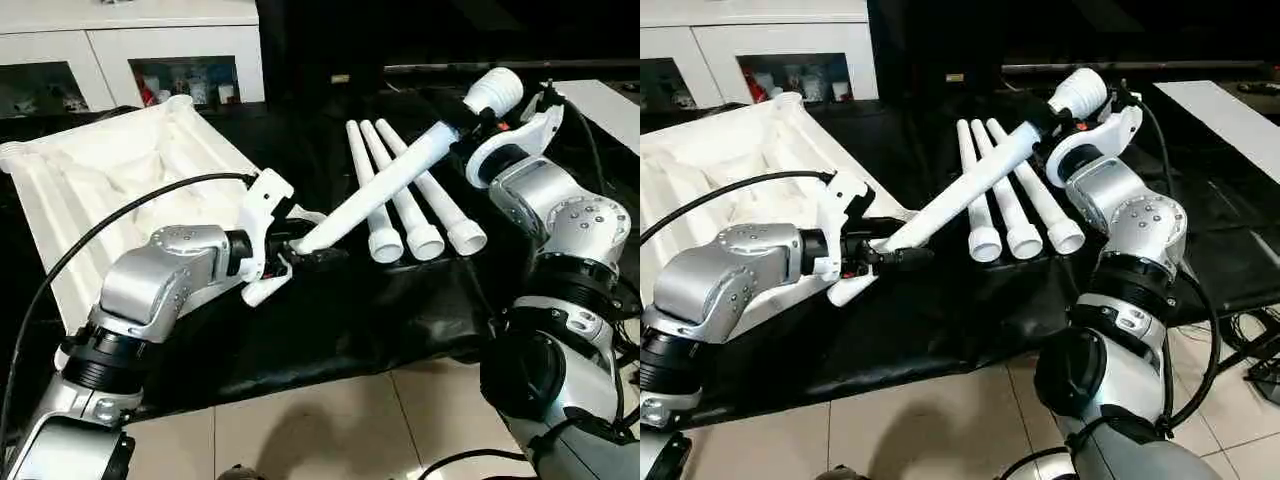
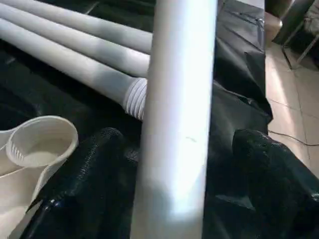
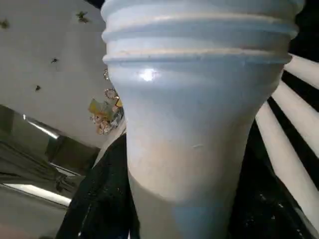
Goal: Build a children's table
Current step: Insert table leg to table base
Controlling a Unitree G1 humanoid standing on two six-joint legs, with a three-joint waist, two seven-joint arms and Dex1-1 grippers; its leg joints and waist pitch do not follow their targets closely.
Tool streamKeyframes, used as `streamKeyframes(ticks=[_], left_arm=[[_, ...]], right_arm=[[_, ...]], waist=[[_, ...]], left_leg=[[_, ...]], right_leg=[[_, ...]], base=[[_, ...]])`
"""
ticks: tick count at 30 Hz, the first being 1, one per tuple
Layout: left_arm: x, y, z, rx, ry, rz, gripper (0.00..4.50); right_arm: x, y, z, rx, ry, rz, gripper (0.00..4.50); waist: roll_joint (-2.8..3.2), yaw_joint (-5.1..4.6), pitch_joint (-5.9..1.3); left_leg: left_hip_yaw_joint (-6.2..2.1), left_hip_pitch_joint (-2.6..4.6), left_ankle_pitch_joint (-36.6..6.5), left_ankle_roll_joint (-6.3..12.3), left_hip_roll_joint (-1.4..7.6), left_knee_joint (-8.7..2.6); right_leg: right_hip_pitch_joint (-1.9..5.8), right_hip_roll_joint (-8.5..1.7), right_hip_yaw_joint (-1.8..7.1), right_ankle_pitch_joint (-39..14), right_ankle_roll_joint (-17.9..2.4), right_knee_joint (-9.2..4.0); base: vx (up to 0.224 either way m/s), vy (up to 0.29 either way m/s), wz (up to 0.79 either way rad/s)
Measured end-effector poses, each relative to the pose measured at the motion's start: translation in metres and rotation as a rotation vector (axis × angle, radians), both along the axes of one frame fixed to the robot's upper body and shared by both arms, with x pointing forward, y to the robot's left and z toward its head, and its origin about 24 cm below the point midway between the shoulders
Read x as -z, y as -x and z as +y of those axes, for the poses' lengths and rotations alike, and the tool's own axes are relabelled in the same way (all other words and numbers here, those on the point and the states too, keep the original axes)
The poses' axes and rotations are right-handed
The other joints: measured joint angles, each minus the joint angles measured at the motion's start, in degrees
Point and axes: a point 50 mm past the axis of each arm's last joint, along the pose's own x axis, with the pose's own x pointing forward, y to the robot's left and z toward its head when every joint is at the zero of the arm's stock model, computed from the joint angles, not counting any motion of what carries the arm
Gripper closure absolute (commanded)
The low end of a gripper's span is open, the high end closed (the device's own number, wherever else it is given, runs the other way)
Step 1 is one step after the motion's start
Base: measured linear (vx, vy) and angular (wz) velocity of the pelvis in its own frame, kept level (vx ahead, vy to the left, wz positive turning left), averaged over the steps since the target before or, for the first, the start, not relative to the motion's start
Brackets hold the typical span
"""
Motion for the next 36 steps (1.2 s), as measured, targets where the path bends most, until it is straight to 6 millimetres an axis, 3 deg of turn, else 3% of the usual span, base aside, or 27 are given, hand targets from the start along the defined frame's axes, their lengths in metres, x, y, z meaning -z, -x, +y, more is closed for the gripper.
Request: streamKeyframes(ticks=[11,15,16,21,22,29,30,36], left_arm=[[0.003,-0.001,0.008,-0.034,-0.029,0.004,1.70],[0.003,-0.002,0.009,-0.040,-0.035,-0.009,1.81],[0.003,-0.002,0.009,-0.041,-0.033,-0.013,2.07],[0.002,-0.003,0.011,-0.046,-0.025,-0.016,2.34],[0.002,-0.003,0.011,-0.046,-0.025,-0.016,2.60],[0.002,-0.002,0.010,-0.024,-0.013,-0.014,2.82],[0.001,-0.002,0.010,-0.022,-0.012,-0.015,2.83],[-0.004,-0.007,0.021,-0.070,0.018,-0.026,2.96]], right_arm=[[0.000,-0.002,-0.002,0.012,-0.020,-0.002,2.59],[-0.001,-0.002,-0.002,0.014,-0.018,-0.006,2.59],[-0.001,-0.002,-0.002,0.015,-0.017,-0.006,2.59],[-0.003,-0.004,0.001,0.010,-0.008,-0.009,2.60],[-0.003,-0.004,0.001,0.010,-0.006,-0.010,2.60],[-0.005,-0.006,0.001,0.009,-0.006,-0.016,2.60],[-0.005,-0.006,0.001,0.008,-0.006,-0.017,2.04],[-0.005,-0.006,0.001,-0.006,-0.014,-0.027,1.48]], waist=[[0.02,0.02,0.00],[0.02,0.03,0.00],[0.02,0.03,0.00],[0.02,0.03,0.00],[0.02,0.03,0.00],[0.02,0.02,0.00],[0.02,0.03,0.00],[0.02,-0.02,0.00]], left_leg=[[-0.01,-0.01,0.0,0.00,0.00,0.01],[-0.01,-0.02,0.0,0.00,0.00,0.02],[-0.01,-0.02,0.0,0.00,0.00,0.02],[-0.01,-0.02,0.0,0.00,0.00,0.03],[-0.01,-0.02,0.0,0.00,0.00,0.03],[-0.01,-0.03,0.0,0.01,0.00,0.04],[-0.01,-0.03,0.0,0.01,0.00,0.04],[-0.02,-0.03,0.0,0.01,0.00,0.05]], right_leg=[[0.00,0.01,0.00,0.0,0.0,0.01],[0.00,0.01,0.00,0.0,0.0,0.01],[0.00,0.01,0.00,0.0,0.0,0.01],[0.00,0.01,0.00,0.0,0.0,0.01],[0.00,0.01,0.00,0.0,0.0,0.02],[0.00,0.02,-0.01,0.0,0.0,0.02],[0.00,0.02,0.00,0.0,0.0,0.01],[0.00,0.03,-0.01,0.0,0.0,0.04]], base=[[0.000,0.000,0.00],[0.000,0.000,0.00],[0.000,0.000,0.00],[0.000,0.000,0.00],[0.000,0.000,0.00],[0.000,0.000,0.00],[0.000,0.000,0.00],[0.000,0.000,0.00]])
